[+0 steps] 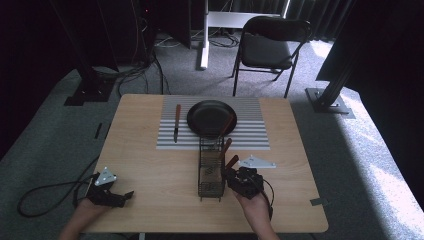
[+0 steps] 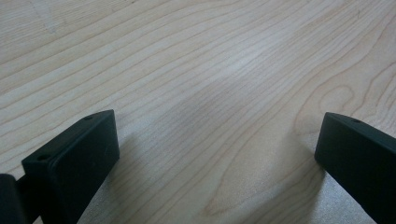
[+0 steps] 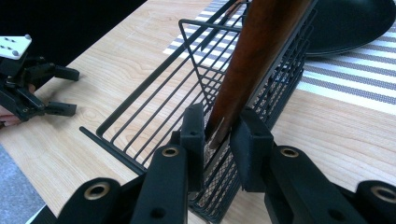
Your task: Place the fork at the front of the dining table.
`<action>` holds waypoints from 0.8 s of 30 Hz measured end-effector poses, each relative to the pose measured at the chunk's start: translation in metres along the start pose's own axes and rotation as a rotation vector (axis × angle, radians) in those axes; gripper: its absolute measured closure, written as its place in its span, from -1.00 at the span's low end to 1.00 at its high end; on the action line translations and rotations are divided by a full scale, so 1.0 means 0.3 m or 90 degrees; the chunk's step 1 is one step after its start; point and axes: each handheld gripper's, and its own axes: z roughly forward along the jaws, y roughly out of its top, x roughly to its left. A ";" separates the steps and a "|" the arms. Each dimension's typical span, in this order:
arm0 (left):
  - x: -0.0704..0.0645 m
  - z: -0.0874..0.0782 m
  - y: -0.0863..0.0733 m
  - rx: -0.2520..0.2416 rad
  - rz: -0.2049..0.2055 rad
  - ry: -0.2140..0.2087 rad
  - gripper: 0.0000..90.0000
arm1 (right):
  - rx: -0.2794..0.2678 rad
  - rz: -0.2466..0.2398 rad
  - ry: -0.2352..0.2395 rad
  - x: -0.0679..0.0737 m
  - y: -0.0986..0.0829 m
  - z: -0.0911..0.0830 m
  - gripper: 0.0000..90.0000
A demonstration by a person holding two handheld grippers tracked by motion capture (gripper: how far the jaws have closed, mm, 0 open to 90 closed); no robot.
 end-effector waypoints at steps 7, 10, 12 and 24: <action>0.000 0.000 0.000 0.000 0.000 0.000 -1.00 | -0.017 0.012 0.004 -0.003 -0.004 -0.023 0.77; 0.000 0.000 0.000 0.000 0.000 0.000 -1.00 | -0.018 0.005 0.000 0.005 -0.006 -0.023 0.77; 0.000 0.000 0.000 0.000 0.000 0.000 -1.00 | -0.017 0.004 0.000 0.005 -0.006 -0.023 0.77; 0.000 0.000 0.000 0.000 0.000 0.000 -1.00 | -0.052 -0.017 0.015 0.008 0.022 -0.087 0.78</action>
